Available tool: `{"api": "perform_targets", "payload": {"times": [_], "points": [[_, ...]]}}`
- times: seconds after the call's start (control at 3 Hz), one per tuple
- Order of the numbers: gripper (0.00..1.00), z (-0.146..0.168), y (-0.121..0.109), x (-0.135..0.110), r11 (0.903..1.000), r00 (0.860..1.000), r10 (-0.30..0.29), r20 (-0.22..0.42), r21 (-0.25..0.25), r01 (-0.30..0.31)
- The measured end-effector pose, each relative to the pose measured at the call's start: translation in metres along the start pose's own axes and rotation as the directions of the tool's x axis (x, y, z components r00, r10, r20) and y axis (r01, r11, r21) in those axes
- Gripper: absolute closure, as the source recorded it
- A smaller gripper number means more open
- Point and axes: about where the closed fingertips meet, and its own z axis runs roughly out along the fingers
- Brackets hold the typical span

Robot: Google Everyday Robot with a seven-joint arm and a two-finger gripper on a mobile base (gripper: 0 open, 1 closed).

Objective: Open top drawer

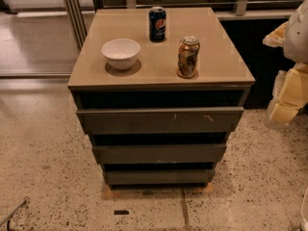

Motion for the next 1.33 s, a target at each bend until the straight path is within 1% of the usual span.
{"api": "perform_targets", "payload": {"times": [0.33, 0.67, 1.0, 1.33], "points": [[0.0, 0.0, -0.001, -0.002, 1.0, 1.0, -0.004, 0.006, 0.005, 0.004], [0.0, 0.018, -0.002, -0.008, 0.9996, 0.997, -0.024, 0.067, 0.015, 0.023], [0.0, 0.053, -0.003, -0.019, 0.9992, 0.987, -0.026, 0.16, 0.034, 0.021], [0.0, 0.092, -0.006, -0.03, 0.9988, 0.975, -0.016, 0.22, 0.049, 0.005]]}}
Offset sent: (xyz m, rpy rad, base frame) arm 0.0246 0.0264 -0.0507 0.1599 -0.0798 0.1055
